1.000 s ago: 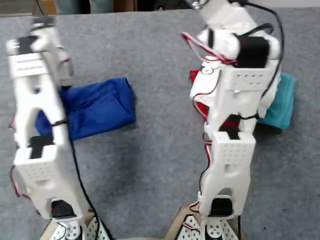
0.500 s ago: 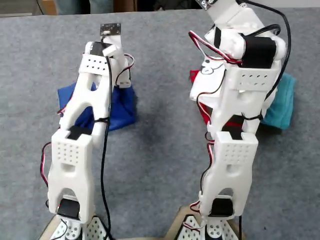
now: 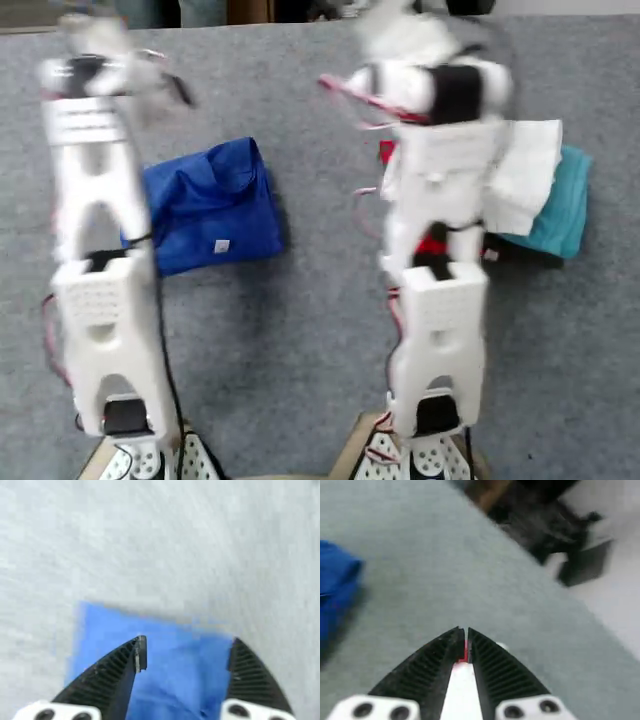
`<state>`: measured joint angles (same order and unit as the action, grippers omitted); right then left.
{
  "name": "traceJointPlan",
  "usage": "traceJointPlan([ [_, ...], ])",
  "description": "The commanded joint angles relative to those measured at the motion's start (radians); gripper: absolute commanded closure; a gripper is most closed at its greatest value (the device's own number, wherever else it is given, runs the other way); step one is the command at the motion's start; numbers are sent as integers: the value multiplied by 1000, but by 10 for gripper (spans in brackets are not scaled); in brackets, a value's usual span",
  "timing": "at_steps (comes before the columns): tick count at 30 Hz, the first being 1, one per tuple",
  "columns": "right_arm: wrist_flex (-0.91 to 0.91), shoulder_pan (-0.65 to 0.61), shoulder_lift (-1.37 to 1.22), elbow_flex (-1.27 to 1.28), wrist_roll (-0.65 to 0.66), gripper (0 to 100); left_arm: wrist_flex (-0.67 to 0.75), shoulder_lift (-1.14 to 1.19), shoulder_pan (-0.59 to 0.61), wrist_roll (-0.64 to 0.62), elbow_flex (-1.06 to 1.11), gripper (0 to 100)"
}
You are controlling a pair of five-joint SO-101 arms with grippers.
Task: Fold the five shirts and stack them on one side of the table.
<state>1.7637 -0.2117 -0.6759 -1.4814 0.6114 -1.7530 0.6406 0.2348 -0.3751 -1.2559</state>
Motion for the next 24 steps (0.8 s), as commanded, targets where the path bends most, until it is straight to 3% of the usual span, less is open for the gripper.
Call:
traceJointPlan([
  [1, -14, -186, -28, 113, -68, 976, -11, -158, 214, 95, -27, 823],
  [4, -37, -313, -77, 136, -72, 976, -9, -196, 355, 166, 94, 909],
  [7, -176, -377, -151, 145, -80, 976, -8, -204, 470, 262, 216, 972],
  [15, -628, -408, -392, 136, -227, 977, -8, -207, 720, 374, 407, 970],
  [21, -631, -437, -475, 140, -227, 977, -8, -198, 796, 420, 429, 970],
  [24, -512, -436, -478, 120, -227, 977, -8, -206, 802, 419, 426, 970],
])
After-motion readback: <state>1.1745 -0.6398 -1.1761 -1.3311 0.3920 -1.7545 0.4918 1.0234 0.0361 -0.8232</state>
